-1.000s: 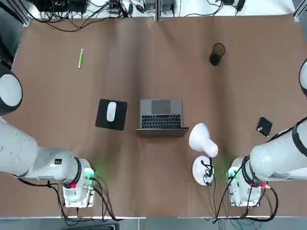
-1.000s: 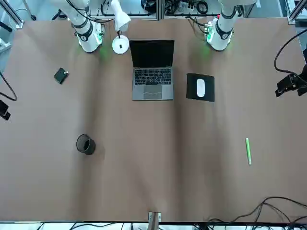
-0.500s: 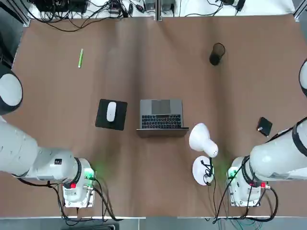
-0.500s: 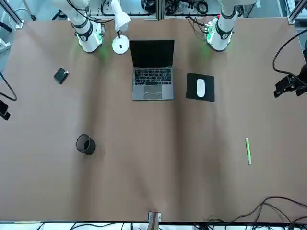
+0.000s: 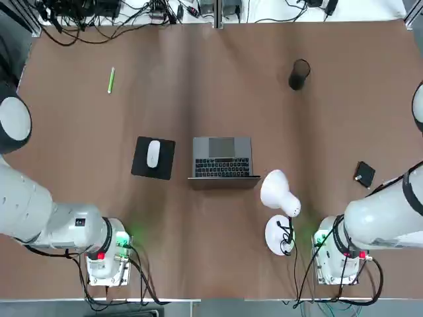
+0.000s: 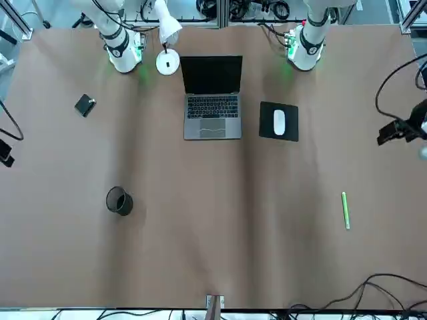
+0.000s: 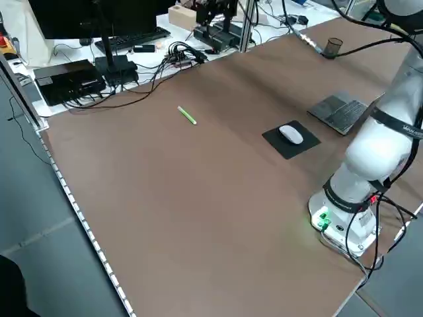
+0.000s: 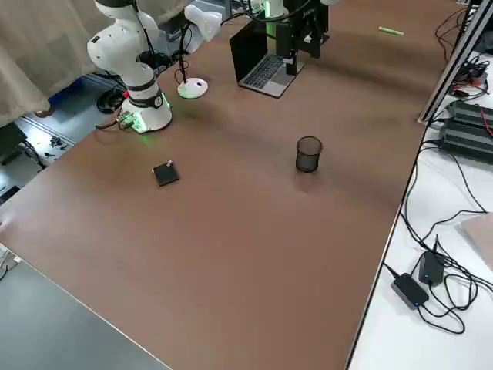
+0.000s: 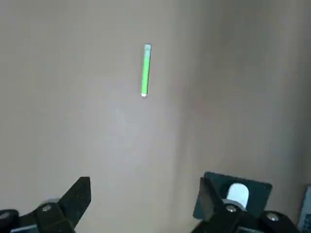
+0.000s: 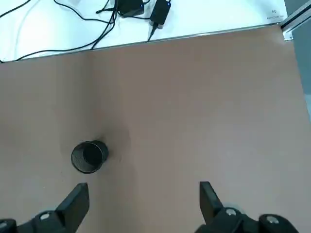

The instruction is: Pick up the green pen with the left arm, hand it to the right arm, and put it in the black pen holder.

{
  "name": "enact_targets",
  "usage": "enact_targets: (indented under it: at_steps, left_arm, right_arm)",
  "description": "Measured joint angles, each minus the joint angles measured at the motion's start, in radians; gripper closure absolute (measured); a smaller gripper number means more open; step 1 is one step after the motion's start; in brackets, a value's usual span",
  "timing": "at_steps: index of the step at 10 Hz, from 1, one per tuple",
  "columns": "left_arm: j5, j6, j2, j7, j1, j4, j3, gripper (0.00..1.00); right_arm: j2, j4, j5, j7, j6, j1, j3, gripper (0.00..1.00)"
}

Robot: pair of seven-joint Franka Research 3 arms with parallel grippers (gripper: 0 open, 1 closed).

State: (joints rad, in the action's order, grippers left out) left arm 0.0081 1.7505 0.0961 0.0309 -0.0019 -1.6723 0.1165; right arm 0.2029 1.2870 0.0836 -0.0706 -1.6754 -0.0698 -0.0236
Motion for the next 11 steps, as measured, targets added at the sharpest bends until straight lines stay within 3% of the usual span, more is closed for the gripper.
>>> enact_targets:
  at_steps: [3, 7, 11]
  left_arm:
    - [0.0, 0.139, 0.097, -0.003, 0.003, -0.075, 0.028, 0.0]
    - [0.0, 0.338, 0.321, -0.018, 0.006, -0.083, 0.038, 0.0]
    - [0.0, 0.515, 0.482, -0.055, 0.01, -0.082, 0.04, 0.01]
  right_arm:
    - [0.001, 0.0, 0.0, 0.0, 0.0, 0.0, 0.0, 0.0]
    - [0.001, 0.001, 0.0, 0.0, -0.001, 0.0, 0.0, 0.0]
    - [0.001, 0.001, 0.0, 0.0, -0.001, 0.0, 0.0, 0.0]
